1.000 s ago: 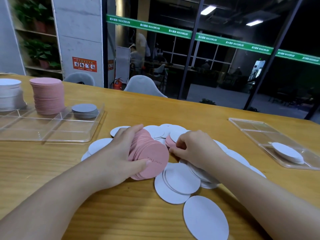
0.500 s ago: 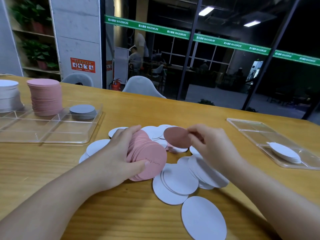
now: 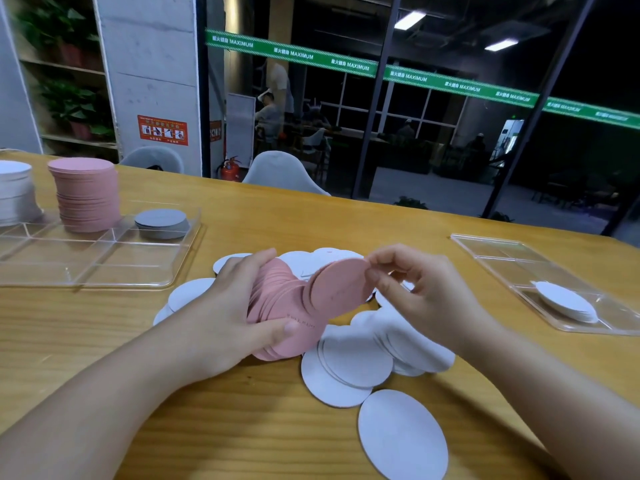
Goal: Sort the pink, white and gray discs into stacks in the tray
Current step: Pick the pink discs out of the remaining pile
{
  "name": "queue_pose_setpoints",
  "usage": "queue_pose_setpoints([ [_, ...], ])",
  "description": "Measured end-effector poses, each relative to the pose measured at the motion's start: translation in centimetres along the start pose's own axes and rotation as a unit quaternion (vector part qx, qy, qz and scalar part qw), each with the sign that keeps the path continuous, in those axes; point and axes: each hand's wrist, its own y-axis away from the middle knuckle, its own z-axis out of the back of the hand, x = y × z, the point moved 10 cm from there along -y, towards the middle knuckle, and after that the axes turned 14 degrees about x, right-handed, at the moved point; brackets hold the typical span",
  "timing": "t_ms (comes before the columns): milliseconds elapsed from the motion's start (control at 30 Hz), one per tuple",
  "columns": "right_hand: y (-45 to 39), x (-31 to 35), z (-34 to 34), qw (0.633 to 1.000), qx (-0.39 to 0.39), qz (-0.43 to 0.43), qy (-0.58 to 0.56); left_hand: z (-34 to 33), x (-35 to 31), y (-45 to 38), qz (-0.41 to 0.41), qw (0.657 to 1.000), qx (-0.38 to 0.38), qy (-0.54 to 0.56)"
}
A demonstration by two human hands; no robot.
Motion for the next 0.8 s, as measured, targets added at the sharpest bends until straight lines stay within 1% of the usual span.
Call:
queue_pose_setpoints([
  [133, 0.1, 0.2, -1.6, 0.999, 0.009, 0.004, 0.048, 0.0, -0.1, 0.0, 0.007, 1.000, 0.007, 0.001],
  [233, 0.0, 1.4, -2.6, 0.996, 0.005, 0.031, 0.078, 0.0, -0.2, 0.1, 0.007, 1.000, 0.004, -0.001],
  [300, 0.1, 2.2, -3.2, 0.996, -0.002, 0.049, 0.080, 0.0, -0.1, 0.1, 0.006, 1.000, 0.002, -0.001],
  [400, 0.2, 2.3, -3.7, 0.996, -0.008, 0.053, 0.068, 0.0, -0.1, 0.2, 0.001, 1.000, 0.002, -0.003],
  [533, 0.1, 1.5, -3.3, 0.997, 0.013, 0.047, 0.059, 0.0, -0.5, 0.2, -0.014, 1.000, -0.003, -0.004],
  [567, 0.1, 1.0, -2.7, 0.997, 0.006, 0.036, 0.073, 0.0, -0.6, 0.2, -0.015, 1.000, -0.003, -0.004],
  [633, 0.1, -1.0, -1.1, 0.994, -0.026, -0.016, 0.102, 0.1, -0.7, 0.3, -0.016, 1.000, -0.005, 0.000],
  [700, 0.3, -4.1, 0.8, 0.986, -0.056, -0.101, 0.118, 0.0, -0.7, 0.3, -0.015, 1.000, -0.003, 0.007],
  [800, 0.6, -9.1, 2.8, 0.960, -0.057, -0.244, 0.127, -0.2, -0.8, 0.3, -0.016, 1.000, 0.002, 0.012],
])
